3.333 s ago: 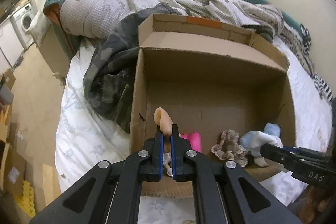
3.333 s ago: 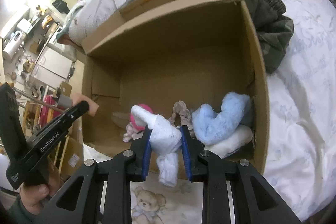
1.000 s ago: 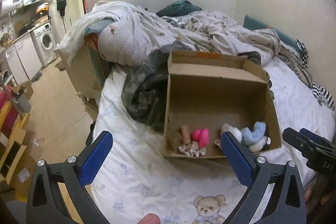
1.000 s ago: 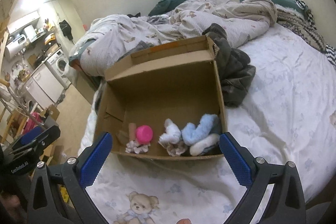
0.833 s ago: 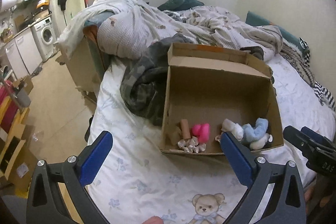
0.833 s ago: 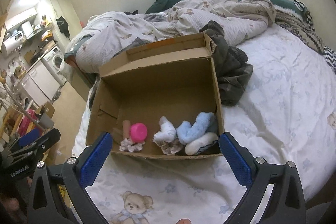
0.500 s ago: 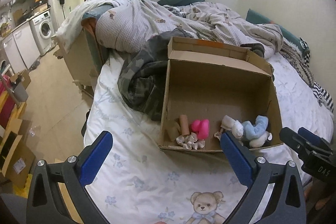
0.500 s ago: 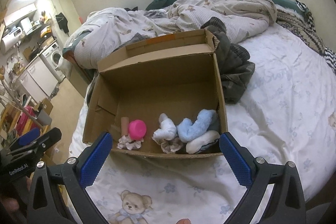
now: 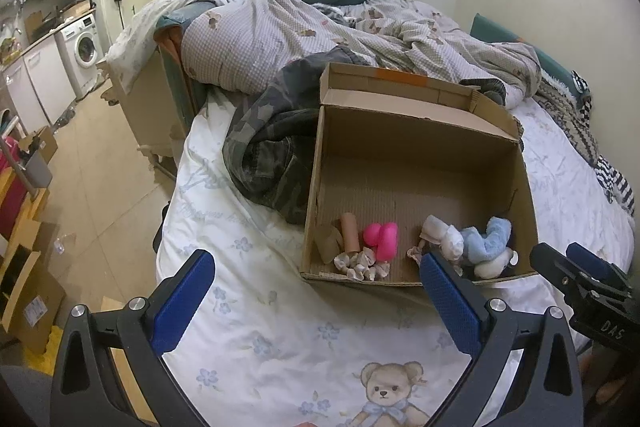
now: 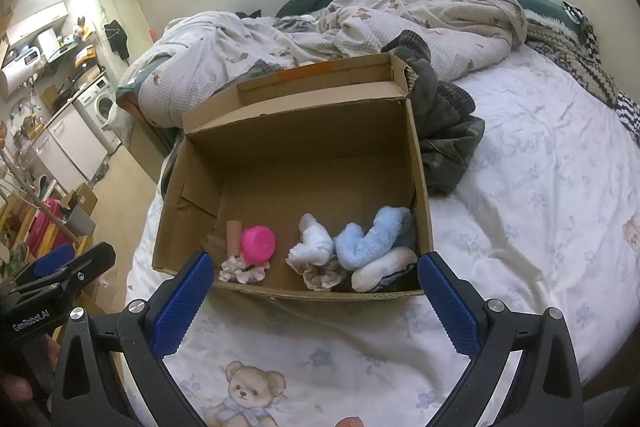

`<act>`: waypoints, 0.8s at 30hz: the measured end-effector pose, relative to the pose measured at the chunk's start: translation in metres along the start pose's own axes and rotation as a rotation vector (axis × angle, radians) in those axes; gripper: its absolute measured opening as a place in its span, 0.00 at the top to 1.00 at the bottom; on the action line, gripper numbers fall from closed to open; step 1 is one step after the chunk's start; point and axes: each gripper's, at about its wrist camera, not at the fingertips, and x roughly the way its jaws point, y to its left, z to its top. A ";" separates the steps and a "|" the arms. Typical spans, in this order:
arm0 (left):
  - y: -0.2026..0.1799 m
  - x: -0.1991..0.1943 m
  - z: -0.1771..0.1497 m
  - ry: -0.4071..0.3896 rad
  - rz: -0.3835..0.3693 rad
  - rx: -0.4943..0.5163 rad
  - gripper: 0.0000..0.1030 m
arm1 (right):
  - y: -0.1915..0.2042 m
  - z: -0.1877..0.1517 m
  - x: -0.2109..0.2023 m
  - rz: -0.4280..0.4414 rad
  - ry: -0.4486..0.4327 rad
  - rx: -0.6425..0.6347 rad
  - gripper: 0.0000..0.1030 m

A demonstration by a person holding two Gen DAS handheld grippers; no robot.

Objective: Organize soft objects

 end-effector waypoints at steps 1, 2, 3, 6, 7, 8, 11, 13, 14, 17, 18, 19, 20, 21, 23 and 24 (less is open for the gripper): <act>0.000 0.000 -0.001 0.000 0.000 0.000 0.01 | 0.000 0.000 0.000 0.000 0.000 -0.001 0.00; 0.000 0.000 -0.001 0.000 0.000 0.000 0.01 | 0.000 0.000 0.000 0.000 0.000 -0.002 0.00; 0.000 0.000 -0.001 0.000 0.000 0.000 0.01 | -0.001 0.000 0.000 -0.001 0.000 -0.003 0.00; 0.000 0.000 0.000 0.000 0.001 0.000 0.01 | 0.000 0.000 0.000 -0.001 -0.001 -0.002 0.00; 0.000 0.000 0.000 0.000 0.000 0.000 0.01 | -0.001 0.000 0.000 -0.001 -0.002 -0.001 0.00; 0.000 0.000 0.000 -0.001 0.000 -0.001 0.01 | -0.001 0.000 0.000 -0.001 -0.001 -0.001 0.00; -0.001 0.001 -0.001 -0.002 0.001 -0.002 0.01 | -0.001 0.000 0.000 0.000 -0.002 -0.002 0.00; 0.000 0.001 -0.001 -0.001 0.000 -0.002 0.01 | -0.001 0.001 0.000 0.000 -0.003 -0.002 0.00; -0.001 0.001 -0.002 0.000 0.000 -0.003 0.01 | -0.001 0.001 0.000 0.000 -0.003 -0.002 0.00; 0.000 0.001 -0.001 -0.001 -0.001 0.000 0.01 | -0.001 0.001 0.000 0.000 -0.003 -0.003 0.00; 0.000 0.001 -0.001 -0.001 -0.001 -0.001 0.01 | -0.002 0.001 0.000 0.001 -0.002 -0.002 0.00; 0.000 0.001 -0.001 -0.001 -0.001 -0.001 0.01 | -0.001 0.001 0.000 0.000 -0.003 -0.002 0.00; 0.000 0.001 -0.001 -0.001 -0.001 0.000 0.01 | -0.001 0.001 0.000 0.000 -0.003 -0.002 0.00; 0.000 0.001 -0.001 0.000 0.000 -0.001 0.01 | -0.001 0.001 0.000 0.000 -0.003 -0.002 0.00; 0.000 0.001 -0.001 0.001 -0.002 -0.002 0.01 | -0.001 0.001 0.000 0.000 -0.003 -0.002 0.00; 0.000 0.002 -0.001 0.003 -0.002 -0.003 0.01 | -0.001 0.001 0.000 0.000 -0.003 -0.002 0.00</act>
